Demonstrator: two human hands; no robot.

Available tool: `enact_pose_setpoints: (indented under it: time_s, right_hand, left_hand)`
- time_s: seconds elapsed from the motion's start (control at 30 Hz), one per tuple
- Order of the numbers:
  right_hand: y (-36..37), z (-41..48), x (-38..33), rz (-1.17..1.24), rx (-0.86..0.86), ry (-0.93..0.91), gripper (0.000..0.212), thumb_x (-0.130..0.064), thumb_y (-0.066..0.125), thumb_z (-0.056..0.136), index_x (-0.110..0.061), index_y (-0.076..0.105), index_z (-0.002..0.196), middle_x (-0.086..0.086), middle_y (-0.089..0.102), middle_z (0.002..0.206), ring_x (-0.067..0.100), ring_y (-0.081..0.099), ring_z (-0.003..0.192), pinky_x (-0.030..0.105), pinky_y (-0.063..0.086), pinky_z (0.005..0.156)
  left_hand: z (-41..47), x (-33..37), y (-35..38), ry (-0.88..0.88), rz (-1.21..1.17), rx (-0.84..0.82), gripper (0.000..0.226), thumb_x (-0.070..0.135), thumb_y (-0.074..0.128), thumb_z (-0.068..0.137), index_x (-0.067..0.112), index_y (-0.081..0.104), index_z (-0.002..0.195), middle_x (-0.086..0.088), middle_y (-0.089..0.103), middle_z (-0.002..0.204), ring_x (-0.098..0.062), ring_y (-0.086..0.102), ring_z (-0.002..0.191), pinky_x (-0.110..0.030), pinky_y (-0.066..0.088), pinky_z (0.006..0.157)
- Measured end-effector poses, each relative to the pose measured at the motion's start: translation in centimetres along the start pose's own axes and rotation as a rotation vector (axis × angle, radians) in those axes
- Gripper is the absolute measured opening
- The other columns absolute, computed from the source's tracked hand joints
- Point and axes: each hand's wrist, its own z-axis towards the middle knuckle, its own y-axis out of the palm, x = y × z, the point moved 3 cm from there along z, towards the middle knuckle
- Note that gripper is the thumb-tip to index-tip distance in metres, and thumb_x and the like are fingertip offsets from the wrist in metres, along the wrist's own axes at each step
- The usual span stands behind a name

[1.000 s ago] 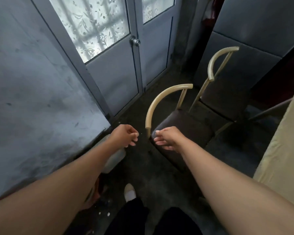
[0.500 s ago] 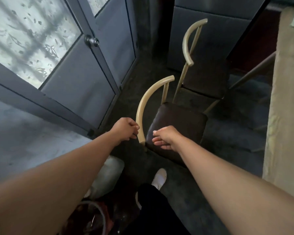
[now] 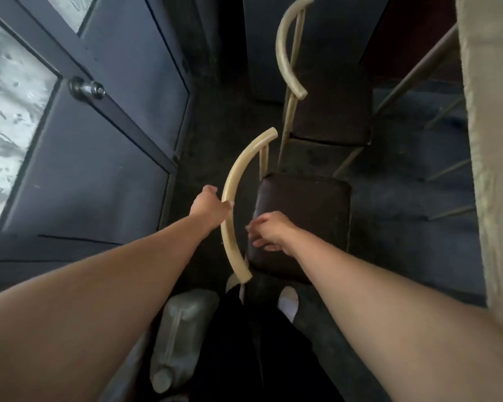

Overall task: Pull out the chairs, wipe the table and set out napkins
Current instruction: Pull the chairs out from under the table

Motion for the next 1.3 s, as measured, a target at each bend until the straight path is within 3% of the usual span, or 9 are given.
enact_pose_setpoints:
  time_s: [0.17,0.27,0.37,0.63,0.7,0.77,0.83,0.97,1.3]
  right_hand:
    - [0.6,2.2,-0.6,0.007,0.028,0.006,0.033,-0.031,0.063,0.092,-0.023,0.059,0.123,0.003,0.065,0.114,0.018,0.065,0.103,0.033,0.052,0.09]
    - [1.7,4.2,-0.7,0.001,0.002,0.004,0.051,-0.031,0.066,0.091,-0.02,0.05,0.138,0.004,0.06,0.127,0.021,0.06,0.112,0.038,0.051,0.098]
    - [3.5,5.5,-0.6,-0.052,-0.053,0.003,0.057,-0.034,0.065,0.091,-0.016,0.046,0.142,0.007,0.056,0.134,0.025,0.056,0.119,0.043,0.049,0.1]
    - [6.3,8.9,0.1,0.007,-0.069,0.001,0.065,-0.037,0.066,0.087,-0.011,0.042,0.141,0.009,0.058,0.129,0.027,0.058,0.115,0.043,0.048,0.097]
    - [6.9,9.4,0.3,0.057,-0.079,-0.003,0.058,-0.031,0.066,0.088,-0.008,0.046,0.137,0.007,0.064,0.12,0.021,0.064,0.105,0.037,0.05,0.088]
    - [7.3,9.6,0.4,0.085,-0.083,-0.026,0.055,-0.024,0.065,0.09,-0.006,0.044,0.138,0.007,0.065,0.117,0.015,0.067,0.09,0.028,0.049,0.069]
    - [7.2,9.4,1.0,0.067,-0.039,-0.052,0.054,-0.022,0.065,0.089,-0.007,0.044,0.137,0.007,0.064,0.11,0.013,0.065,0.078,0.027,0.051,0.064]
    - [6.2,8.3,2.7,0.034,0.155,-0.076,0.046,-0.021,0.063,0.086,-0.01,0.051,0.128,0.009,0.065,0.106,0.025,0.067,0.093,0.042,0.057,0.085]
    - [0.6,4.7,5.9,0.055,0.443,-0.158,0.04,-0.021,0.062,0.085,-0.021,0.052,0.124,0.002,0.061,0.1,0.022,0.064,0.089,0.038,0.056,0.077]
  left_hand:
    - [3.4,1.1,1.1,0.034,0.118,-0.057,0.063,0.032,0.061,0.092,0.014,0.032,0.146,-0.006,0.057,0.116,-0.018,0.055,0.09,-0.031,0.045,0.068]
    - [5.4,1.5,1.9,0.081,0.177,-0.1,0.057,0.035,0.061,0.092,0.012,0.039,0.14,-0.003,0.055,0.104,-0.018,0.054,0.084,-0.031,0.044,0.063]
    - [6.4,1.3,2.5,0.091,0.226,-0.125,0.052,0.037,0.061,0.091,0.011,0.044,0.133,-0.009,0.061,0.112,-0.024,0.061,0.089,-0.034,0.049,0.066]
    - [8.1,0.7,3.7,0.011,0.153,-0.142,0.045,0.037,0.064,0.09,0.004,0.054,0.119,-0.016,0.066,0.101,-0.03,0.065,0.079,-0.047,0.06,0.074]
    - [8.1,0.6,4.2,0.0,0.151,-0.152,0.045,0.037,0.068,0.087,0.004,0.056,0.114,-0.016,0.066,0.099,-0.029,0.064,0.076,-0.047,0.06,0.074]
    - [7.9,0.4,4.5,-0.002,0.148,-0.168,0.046,0.036,0.072,0.084,0.004,0.056,0.112,-0.014,0.066,0.095,-0.027,0.064,0.073,-0.045,0.06,0.073]
    - [7.7,0.3,4.9,0.013,0.135,-0.191,0.043,0.033,0.074,0.082,0.004,0.056,0.11,-0.013,0.066,0.092,-0.026,0.065,0.072,-0.042,0.061,0.068]
    - [6.4,1.4,5.9,0.077,0.162,-0.225,0.035,0.03,0.073,0.082,0.008,0.054,0.103,-0.01,0.066,0.082,-0.024,0.069,0.065,-0.043,0.062,0.065]
    - [2.3,7.0,9.5,0.233,0.197,-0.172,0.025,0.028,0.073,0.075,0.015,0.051,0.074,-0.005,0.066,0.064,-0.022,0.069,0.048,-0.04,0.062,0.057]
